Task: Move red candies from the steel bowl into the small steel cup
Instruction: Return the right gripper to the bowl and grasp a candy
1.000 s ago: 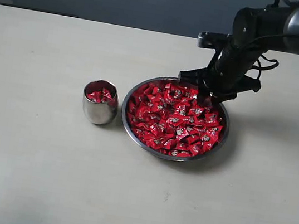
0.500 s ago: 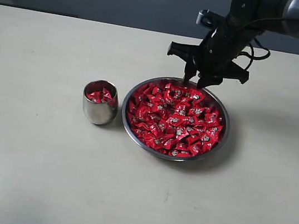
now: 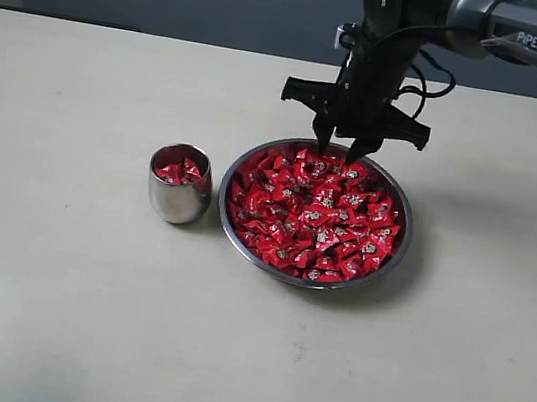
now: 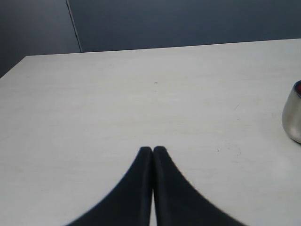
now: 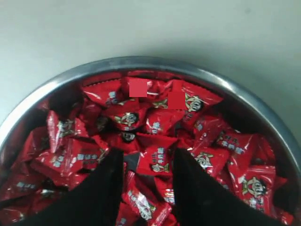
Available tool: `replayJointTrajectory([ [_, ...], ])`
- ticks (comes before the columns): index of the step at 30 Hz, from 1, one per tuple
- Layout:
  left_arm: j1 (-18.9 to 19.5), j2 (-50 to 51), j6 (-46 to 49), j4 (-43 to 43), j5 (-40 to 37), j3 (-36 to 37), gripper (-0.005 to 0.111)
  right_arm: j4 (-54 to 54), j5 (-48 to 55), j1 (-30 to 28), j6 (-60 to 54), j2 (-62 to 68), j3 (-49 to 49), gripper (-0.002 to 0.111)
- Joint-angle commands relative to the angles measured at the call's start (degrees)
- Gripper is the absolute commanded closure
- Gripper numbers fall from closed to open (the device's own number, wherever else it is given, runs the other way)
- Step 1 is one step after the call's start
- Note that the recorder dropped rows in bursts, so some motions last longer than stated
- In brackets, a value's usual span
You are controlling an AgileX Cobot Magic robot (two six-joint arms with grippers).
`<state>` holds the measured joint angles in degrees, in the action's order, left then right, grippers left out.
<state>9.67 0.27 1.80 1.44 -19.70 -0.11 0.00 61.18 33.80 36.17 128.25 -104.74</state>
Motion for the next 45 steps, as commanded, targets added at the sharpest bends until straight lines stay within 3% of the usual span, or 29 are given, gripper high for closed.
replayJointTrajectory([
  [1, 0.1, -0.3, -0.1, 0.1, 0.6, 0.1, 0.106, -3.6, 5.0, -0.1, 3.0, 1.2, -2.0, 0.073],
  [10, 0.1, -0.3, -0.1, 0.1, 0.6, 0.1, 0.106, -4.8, 7.0, -0.1, 7.3, 1.3, -2.0, 0.073],
  [45, 0.1, -0.3, -0.1, 0.1, 0.6, 0.1, 0.106, -8.7, 3.4, -1.3, 7.3, 4.7, -1.9, 0.073],
])
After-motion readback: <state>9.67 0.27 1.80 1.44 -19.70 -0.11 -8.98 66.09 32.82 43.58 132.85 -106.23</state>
